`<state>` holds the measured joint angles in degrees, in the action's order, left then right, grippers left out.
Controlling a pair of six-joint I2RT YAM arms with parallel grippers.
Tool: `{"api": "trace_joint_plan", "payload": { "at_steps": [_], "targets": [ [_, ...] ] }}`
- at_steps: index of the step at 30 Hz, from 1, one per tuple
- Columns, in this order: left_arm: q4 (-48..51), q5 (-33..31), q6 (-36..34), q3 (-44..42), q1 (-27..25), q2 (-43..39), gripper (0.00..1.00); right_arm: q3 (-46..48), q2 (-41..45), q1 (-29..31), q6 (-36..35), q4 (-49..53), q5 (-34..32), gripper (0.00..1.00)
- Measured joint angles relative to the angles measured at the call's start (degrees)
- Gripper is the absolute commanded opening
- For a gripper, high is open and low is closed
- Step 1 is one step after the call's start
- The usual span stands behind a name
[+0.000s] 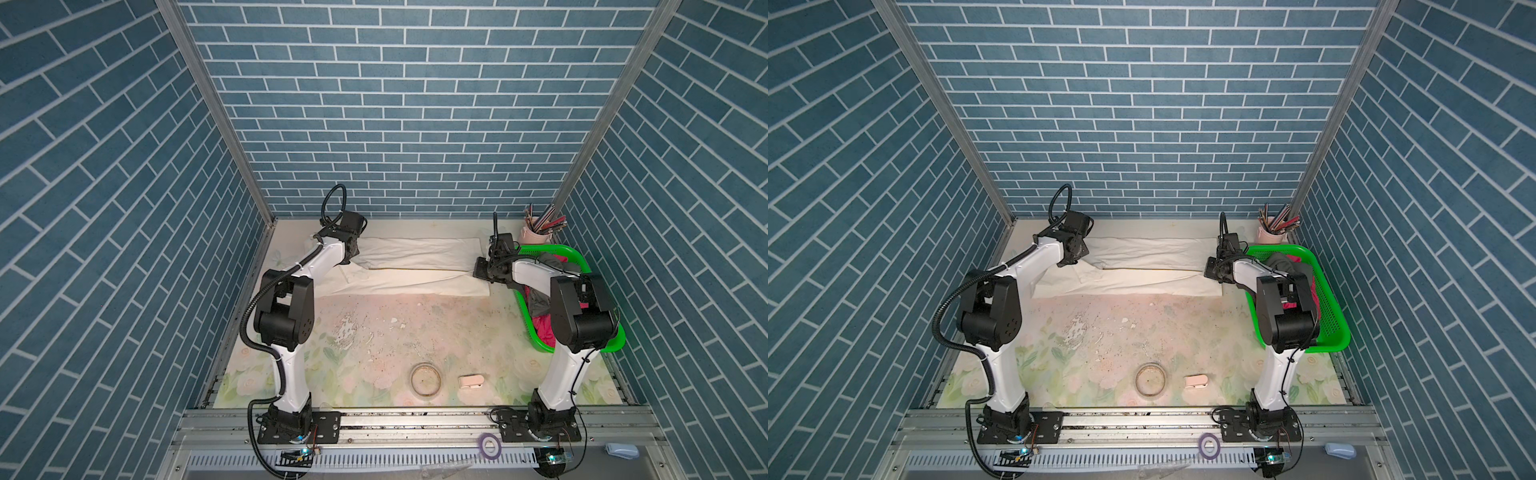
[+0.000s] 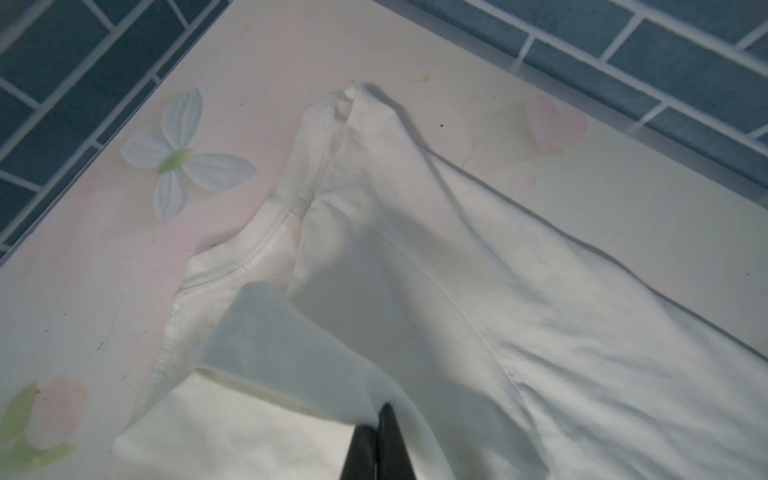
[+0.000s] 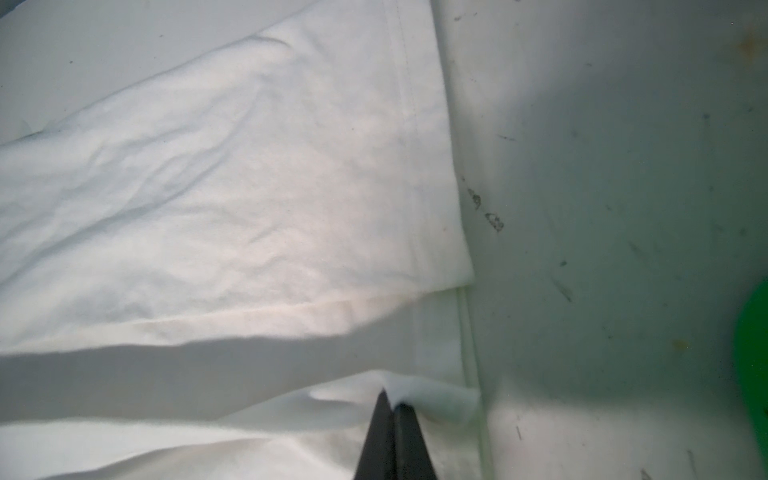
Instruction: Fold and stack the t-shirts
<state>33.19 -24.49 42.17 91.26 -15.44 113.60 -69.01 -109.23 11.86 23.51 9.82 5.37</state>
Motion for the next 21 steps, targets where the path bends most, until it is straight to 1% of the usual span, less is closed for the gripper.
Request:
{"api": "trace_joint_plan", "payload": {
  "at_steps": [4, 6, 11, 16, 21],
  "targets": [
    [-0.1, -0.6, -0.5, 1.7, 0.0, 2.4, 0.00, 0.0, -0.1, 0.0, 0.0, 0.1, 0.2, 0.09],
    [0.1, -1.0, -0.6, 1.7, 0.1, 3.8, 0.00, 0.0, -0.3, 0.0, 0.0, 0.0, 0.3, 0.09],
    [0.6, -1.0, -0.7, 1.7, 1.0, 6.2, 0.00, -0.9, -1.4, 0.0, -0.1, 0.1, 0.3, 0.09],
    [0.8, -1.1, -0.7, 1.7, 2.2, 6.4, 0.00, -3.4, -2.3, 0.0, -0.9, 0.5, 0.2, 0.05],
    [0.8, -0.8, -0.8, 2.1, 2.8, 6.4, 0.00, -6.1, -3.1, 0.0, -1.3, 0.9, 0.2, 0.06]
  ]
}}
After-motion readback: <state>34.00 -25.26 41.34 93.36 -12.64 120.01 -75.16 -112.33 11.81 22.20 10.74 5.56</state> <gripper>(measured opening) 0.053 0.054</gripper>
